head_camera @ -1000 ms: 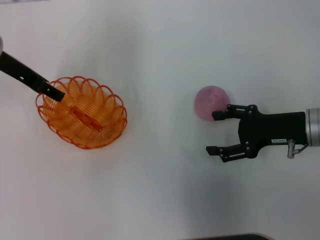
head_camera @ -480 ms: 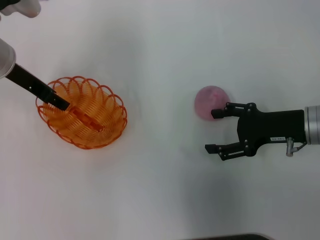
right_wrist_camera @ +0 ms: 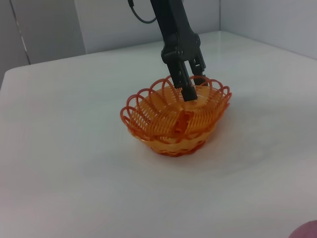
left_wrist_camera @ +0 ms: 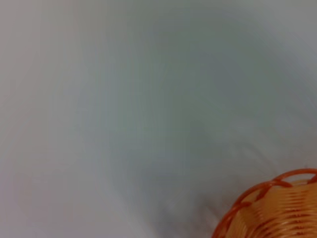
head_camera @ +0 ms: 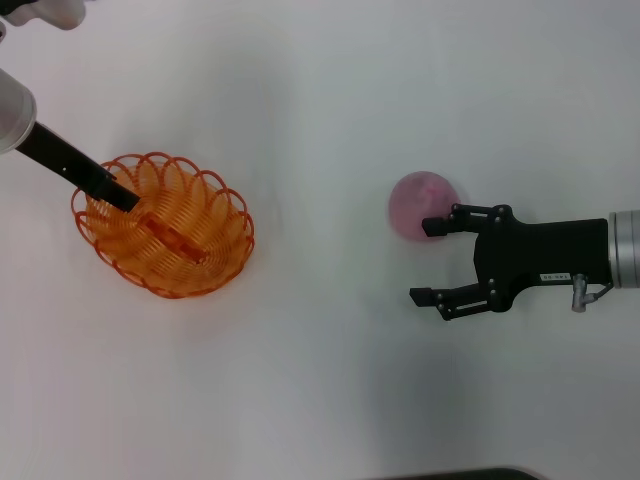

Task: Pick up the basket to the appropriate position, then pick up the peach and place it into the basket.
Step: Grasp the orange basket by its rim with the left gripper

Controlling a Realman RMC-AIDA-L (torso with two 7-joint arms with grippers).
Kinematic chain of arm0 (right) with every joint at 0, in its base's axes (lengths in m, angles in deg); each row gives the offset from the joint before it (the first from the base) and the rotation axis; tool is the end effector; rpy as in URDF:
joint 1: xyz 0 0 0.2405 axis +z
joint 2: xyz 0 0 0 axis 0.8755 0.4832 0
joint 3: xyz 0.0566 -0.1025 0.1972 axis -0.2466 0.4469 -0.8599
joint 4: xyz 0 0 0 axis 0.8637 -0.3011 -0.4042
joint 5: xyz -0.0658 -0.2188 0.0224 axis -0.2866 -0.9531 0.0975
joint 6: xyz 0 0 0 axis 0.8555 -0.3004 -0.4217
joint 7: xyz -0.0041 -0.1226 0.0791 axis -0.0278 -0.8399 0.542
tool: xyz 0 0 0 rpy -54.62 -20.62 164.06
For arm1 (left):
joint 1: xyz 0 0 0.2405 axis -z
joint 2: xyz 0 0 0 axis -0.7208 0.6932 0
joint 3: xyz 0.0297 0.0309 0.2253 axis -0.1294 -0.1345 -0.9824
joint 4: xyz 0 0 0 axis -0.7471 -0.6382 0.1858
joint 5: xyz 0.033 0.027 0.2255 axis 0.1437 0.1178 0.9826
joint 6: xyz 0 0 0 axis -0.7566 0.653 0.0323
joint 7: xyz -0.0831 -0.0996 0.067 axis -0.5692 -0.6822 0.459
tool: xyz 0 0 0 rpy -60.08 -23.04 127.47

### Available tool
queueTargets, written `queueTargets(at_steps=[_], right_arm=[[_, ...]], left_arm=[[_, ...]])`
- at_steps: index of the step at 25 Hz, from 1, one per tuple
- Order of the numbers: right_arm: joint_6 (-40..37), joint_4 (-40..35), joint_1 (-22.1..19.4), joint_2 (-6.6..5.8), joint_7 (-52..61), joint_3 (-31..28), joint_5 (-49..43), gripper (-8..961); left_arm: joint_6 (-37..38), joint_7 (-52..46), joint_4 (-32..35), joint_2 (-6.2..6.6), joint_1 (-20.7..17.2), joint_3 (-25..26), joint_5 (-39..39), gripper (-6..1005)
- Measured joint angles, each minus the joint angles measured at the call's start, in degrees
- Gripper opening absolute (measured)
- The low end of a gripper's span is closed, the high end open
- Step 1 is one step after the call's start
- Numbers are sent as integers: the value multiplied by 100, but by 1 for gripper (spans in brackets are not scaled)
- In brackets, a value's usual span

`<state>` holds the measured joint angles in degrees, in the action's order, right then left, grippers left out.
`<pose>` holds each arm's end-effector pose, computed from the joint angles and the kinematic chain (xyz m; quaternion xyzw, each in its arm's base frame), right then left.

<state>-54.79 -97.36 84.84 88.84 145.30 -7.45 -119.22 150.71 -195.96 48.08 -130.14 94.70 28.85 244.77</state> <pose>0.3021 0.2853 -0.0248 -0.9731 0.1338 0.1482 0.1146 -0.2228 0.4076 0.0102 -0.8979 -0.3396 0.2071 0.1886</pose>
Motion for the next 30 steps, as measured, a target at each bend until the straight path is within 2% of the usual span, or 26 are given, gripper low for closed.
queueTargets(at_steps=[6,17,30], right_arm=[[6,0,0,0,0,0,0,953],[8,0,-2,0,0,0,0,953],[1,1,5,0,0,0,0,952]], left_arm=[[17,-82,24,-9,0,-272,-1,598],[-7,-130,38,-6,19,-307,-1,181],[53,-148,39,-3,1,-308,0,145]])
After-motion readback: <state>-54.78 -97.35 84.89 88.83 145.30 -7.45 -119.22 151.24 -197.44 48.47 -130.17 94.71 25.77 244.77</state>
